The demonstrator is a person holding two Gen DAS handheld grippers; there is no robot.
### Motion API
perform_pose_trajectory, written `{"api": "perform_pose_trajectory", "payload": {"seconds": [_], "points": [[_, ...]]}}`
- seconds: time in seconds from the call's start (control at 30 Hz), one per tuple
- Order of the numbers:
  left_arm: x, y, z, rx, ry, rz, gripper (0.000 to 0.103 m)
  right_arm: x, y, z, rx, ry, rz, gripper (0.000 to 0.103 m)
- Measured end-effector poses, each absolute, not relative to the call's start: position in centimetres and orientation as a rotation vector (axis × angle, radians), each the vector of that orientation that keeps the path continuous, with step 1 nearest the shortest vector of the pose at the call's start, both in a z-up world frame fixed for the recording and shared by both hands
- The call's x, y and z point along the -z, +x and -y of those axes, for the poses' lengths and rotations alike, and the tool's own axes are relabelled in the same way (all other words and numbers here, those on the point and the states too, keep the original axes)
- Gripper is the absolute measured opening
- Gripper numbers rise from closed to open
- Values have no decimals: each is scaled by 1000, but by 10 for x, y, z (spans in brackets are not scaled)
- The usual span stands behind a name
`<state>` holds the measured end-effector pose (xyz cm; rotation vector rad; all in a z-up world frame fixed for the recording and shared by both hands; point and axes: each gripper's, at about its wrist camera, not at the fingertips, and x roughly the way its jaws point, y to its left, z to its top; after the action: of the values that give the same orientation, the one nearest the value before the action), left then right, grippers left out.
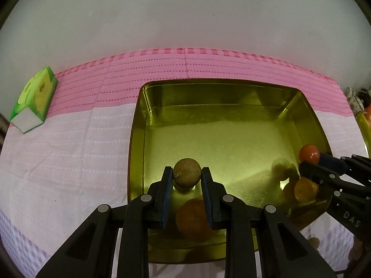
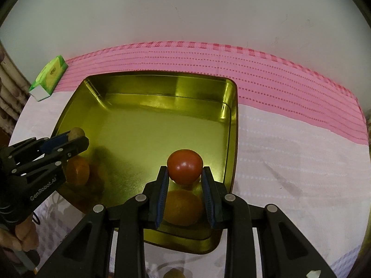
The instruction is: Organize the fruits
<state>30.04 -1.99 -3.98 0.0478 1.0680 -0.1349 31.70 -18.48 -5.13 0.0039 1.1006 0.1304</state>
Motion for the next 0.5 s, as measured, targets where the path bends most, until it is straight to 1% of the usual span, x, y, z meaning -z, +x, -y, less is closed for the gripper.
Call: {"api": "perform_pose_trajectory", "payload": {"seconds": [0.5], "points": [[46, 302, 20, 121, 47, -1087, 26, 51, 319, 185, -126, 1, -1089, 29]]}}
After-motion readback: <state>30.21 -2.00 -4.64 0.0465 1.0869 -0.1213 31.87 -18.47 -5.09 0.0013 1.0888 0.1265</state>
